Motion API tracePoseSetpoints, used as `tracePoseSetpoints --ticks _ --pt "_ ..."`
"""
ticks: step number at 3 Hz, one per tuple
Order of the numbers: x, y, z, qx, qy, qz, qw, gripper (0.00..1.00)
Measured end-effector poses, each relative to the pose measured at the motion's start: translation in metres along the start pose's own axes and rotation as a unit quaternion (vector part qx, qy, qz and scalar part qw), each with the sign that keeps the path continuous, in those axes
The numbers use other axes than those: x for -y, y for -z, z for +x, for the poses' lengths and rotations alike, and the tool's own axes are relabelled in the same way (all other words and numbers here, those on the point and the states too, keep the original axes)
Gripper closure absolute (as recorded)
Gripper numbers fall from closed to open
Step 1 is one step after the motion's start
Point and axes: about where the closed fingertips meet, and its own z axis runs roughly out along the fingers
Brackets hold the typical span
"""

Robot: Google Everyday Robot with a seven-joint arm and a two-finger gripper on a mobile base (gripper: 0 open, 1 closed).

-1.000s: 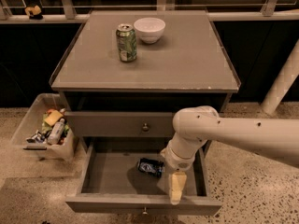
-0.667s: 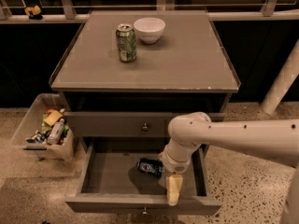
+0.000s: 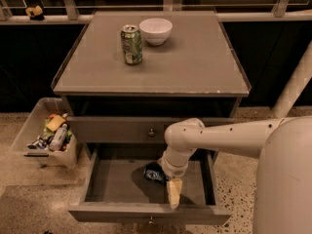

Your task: Pick pepsi can from middle drawer and place on counter

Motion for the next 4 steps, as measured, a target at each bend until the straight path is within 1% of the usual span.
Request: tracePoseSetpoints --ticks 1,2,3,4 --pt "0.003 -0.006 0.001 -0.015 0.019 -0.006 0.9997 0.0" --pt "0.012 -0.027 -0.017 -0.064 0.072 0.009 0.9953 0.0" --pt "0.023 -0.05 -0.046 -0.102 0.126 0.053 0.9854 0.0" --pt "0.032 -0.056 -0.056 -0.111 0.138 0.073 0.9814 0.0"
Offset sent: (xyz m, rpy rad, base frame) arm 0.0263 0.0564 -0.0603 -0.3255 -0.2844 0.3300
